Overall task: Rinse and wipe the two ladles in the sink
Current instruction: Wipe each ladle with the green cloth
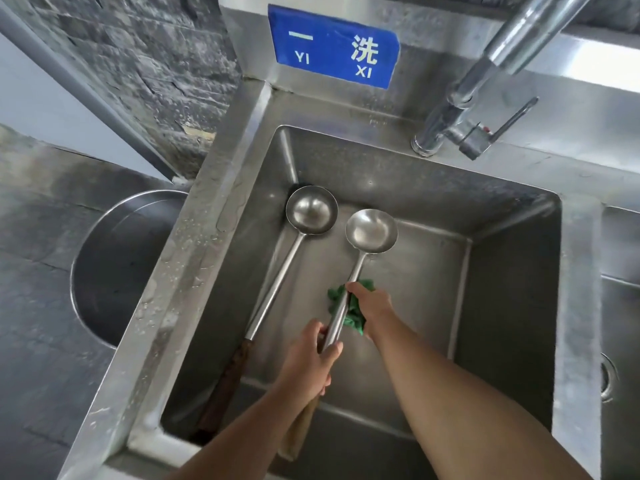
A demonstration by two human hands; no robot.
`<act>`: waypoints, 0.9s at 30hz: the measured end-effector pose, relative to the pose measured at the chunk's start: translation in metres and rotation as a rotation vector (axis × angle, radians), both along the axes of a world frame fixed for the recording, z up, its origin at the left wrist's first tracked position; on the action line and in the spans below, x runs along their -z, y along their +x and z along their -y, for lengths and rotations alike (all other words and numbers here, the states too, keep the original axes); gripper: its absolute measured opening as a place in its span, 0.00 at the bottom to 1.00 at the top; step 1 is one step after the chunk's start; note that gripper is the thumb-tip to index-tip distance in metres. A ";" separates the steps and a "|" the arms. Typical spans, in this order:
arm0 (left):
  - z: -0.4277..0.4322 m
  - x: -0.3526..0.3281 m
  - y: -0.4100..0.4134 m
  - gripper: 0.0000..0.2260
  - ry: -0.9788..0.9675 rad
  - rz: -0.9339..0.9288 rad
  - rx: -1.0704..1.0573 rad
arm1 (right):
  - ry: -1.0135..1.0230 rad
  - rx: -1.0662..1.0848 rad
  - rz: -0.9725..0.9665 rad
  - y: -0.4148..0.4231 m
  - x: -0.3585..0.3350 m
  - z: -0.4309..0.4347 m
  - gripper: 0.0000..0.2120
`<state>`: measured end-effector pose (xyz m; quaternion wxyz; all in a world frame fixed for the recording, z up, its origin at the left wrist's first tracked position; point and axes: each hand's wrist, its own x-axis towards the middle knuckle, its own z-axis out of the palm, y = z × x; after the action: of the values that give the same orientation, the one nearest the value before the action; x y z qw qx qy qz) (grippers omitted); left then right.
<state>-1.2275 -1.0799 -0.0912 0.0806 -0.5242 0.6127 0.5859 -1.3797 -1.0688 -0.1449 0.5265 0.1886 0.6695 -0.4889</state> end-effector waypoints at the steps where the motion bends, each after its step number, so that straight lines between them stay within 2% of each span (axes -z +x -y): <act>1: 0.000 0.004 -0.001 0.08 0.006 -0.002 -0.013 | 0.008 -0.016 -0.001 -0.001 0.003 0.000 0.18; 10: 0.007 0.025 -0.006 0.08 0.008 -0.003 -0.040 | 0.076 -0.064 0.024 -0.007 0.015 0.009 0.17; 14: 0.018 0.028 -0.004 0.08 0.011 0.018 -0.044 | 0.098 -0.082 -0.033 -0.008 0.019 0.016 0.08; 18: 0.026 0.039 0.005 0.10 -0.005 0.052 -0.050 | 0.210 -0.178 -0.210 -0.005 0.030 0.019 0.15; 23: 0.030 0.058 0.011 0.17 -0.064 0.125 0.044 | 0.247 -0.278 -0.241 0.011 0.063 0.013 0.28; 27: 0.039 0.066 0.018 0.21 -0.038 0.147 0.168 | 0.245 -0.332 -0.287 0.028 0.053 0.008 0.23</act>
<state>-1.2095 -1.1189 -0.1577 0.1643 -0.5139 0.6581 0.5252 -1.3517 -1.0771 -0.1982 0.4725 0.0672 0.8133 -0.3328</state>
